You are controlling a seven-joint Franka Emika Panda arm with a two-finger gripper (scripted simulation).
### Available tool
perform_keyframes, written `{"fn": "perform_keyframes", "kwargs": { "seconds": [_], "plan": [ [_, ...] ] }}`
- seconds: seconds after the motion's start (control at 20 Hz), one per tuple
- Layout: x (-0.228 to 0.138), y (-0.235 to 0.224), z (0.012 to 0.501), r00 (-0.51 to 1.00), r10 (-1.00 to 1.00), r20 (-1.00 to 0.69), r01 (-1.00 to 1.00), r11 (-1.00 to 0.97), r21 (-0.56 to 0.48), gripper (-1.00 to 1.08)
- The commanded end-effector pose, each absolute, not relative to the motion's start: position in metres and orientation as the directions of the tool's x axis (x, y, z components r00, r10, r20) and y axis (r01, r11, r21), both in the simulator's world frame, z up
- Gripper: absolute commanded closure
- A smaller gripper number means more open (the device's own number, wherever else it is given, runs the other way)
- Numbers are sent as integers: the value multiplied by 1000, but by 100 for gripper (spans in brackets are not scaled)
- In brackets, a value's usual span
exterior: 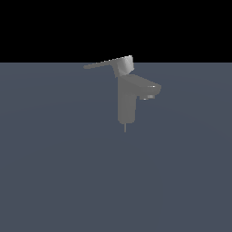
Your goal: Turn on the faucet by rotating a designated handle.
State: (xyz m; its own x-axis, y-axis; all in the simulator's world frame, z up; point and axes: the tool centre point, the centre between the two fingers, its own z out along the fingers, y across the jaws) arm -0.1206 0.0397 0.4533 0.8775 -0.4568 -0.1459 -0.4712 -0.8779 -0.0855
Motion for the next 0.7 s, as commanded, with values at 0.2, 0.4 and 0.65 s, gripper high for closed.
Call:
{"fn": "perform_keyframes", "kwargs": {
  "seconds": [0.2,0.4,0.65],
  "plan": [
    [-78,48,426,779,-600,-185,-616,-787,-41,108],
    [-54,54,406,706,-681,-195,-694,-720,-2,108],
    [-24,62,379,606,-772,-190,-779,-624,51,108]
  ]
}}
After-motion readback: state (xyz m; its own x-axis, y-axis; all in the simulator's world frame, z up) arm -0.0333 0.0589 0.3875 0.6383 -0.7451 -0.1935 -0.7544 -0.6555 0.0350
